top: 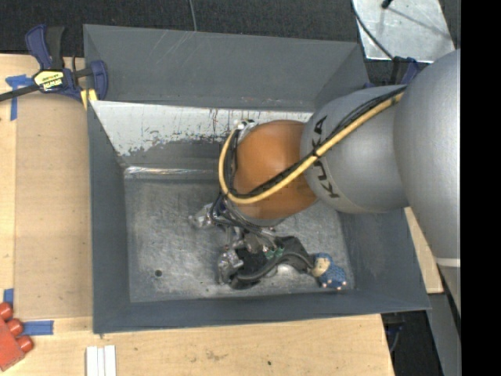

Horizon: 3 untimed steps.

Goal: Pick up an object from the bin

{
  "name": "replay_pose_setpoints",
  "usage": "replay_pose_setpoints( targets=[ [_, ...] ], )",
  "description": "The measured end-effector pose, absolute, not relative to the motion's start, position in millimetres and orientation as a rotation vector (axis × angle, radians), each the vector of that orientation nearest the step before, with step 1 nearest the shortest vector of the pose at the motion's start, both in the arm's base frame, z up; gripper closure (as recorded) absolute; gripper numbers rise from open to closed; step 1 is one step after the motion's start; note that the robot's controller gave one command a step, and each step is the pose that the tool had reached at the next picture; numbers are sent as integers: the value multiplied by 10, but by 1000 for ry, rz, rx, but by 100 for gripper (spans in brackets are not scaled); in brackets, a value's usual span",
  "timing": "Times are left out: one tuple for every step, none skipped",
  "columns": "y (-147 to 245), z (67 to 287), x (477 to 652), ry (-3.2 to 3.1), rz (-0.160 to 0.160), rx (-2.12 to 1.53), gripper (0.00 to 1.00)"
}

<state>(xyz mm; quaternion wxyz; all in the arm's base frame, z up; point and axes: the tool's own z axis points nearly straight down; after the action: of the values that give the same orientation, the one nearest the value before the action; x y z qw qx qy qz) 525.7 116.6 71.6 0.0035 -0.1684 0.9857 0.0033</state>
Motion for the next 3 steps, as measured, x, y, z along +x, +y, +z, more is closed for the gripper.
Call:
replay_pose_setpoints(
  targets=[
    [623,1023,6009,3008,-1,-868,0],
    [235,1069,5589,2624,2,-1681,0],
    [343,756,5906,2343,8,-2075,0]
  ],
)
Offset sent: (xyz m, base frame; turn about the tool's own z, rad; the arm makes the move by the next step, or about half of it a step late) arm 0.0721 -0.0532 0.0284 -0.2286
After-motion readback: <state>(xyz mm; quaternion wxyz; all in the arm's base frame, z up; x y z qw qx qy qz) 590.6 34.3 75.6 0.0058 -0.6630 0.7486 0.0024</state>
